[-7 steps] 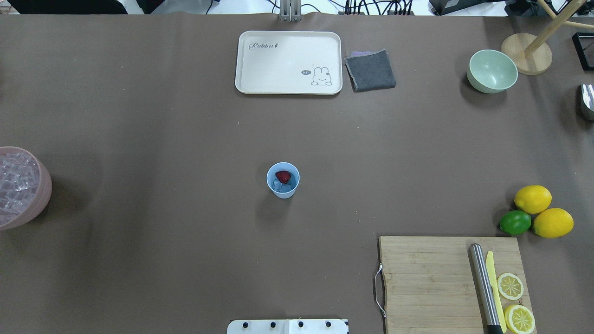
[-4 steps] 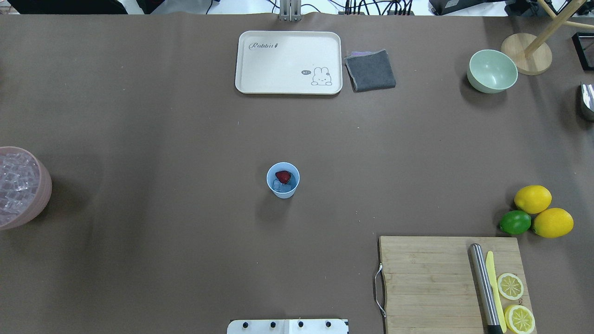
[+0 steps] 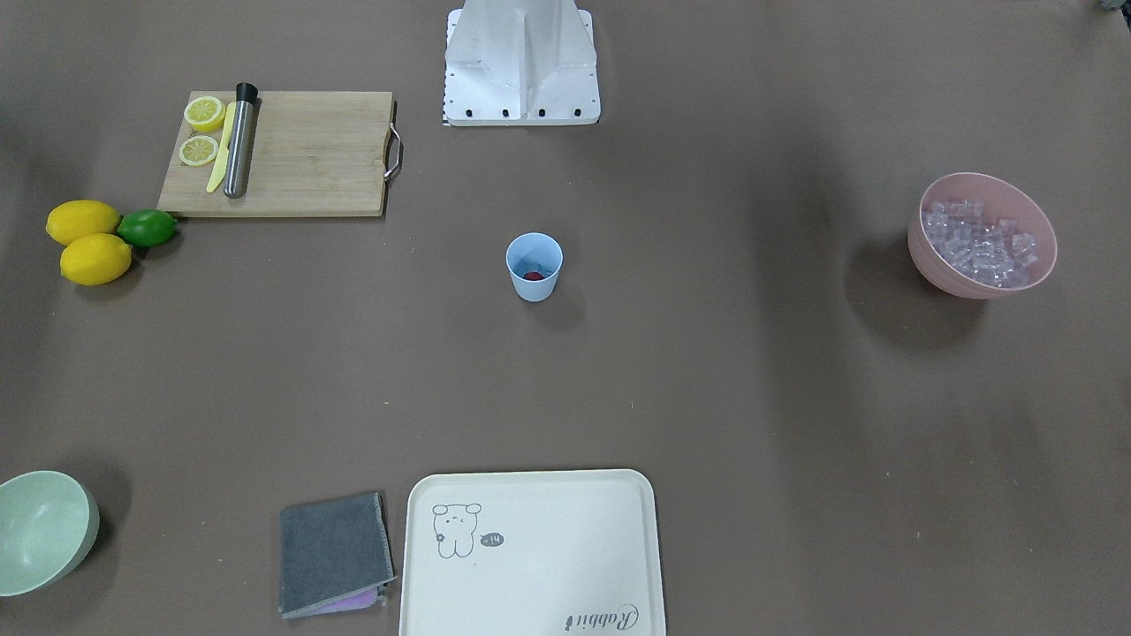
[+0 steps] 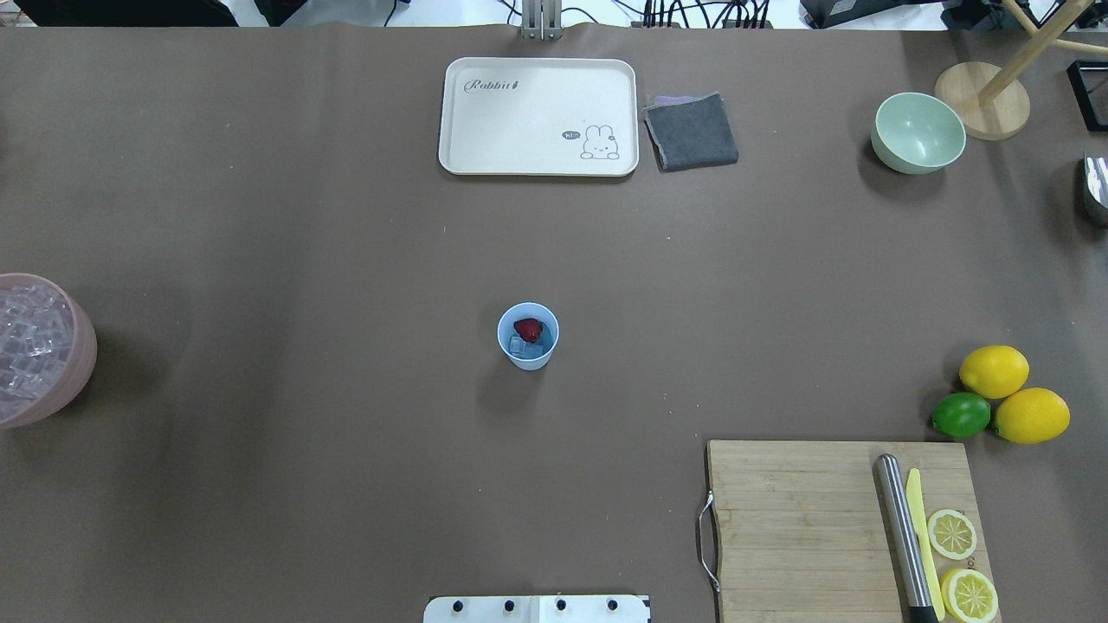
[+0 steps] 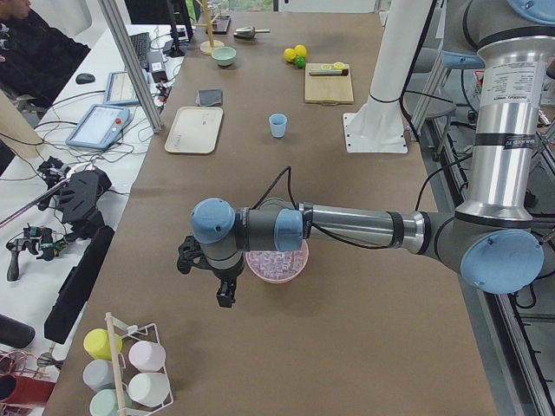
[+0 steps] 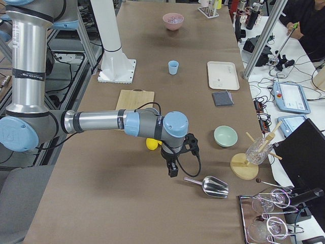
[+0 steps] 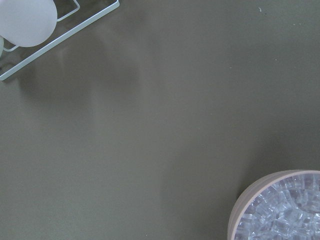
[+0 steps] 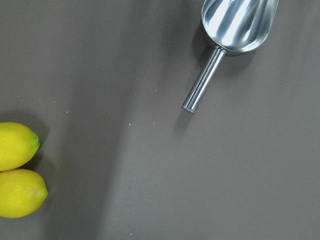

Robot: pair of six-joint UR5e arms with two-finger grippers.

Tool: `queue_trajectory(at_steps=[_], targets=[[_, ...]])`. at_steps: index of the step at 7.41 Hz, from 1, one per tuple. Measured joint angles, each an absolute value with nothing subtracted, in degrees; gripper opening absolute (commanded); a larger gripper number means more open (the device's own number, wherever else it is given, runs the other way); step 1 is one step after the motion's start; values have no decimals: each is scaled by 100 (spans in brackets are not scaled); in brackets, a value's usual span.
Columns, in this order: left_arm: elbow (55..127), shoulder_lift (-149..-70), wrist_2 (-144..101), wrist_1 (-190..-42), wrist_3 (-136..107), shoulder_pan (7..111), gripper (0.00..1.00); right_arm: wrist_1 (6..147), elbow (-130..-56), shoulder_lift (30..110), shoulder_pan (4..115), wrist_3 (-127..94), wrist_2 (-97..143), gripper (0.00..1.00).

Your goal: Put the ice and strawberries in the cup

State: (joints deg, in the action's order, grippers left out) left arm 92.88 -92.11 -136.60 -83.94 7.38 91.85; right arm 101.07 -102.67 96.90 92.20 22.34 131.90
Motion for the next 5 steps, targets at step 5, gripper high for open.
queue_trajectory(at_steps=[5], targets=[[9337,-9211,-13659,-8396,576,9185,97,10107,-10284,9720,9220,2236,13184,100]])
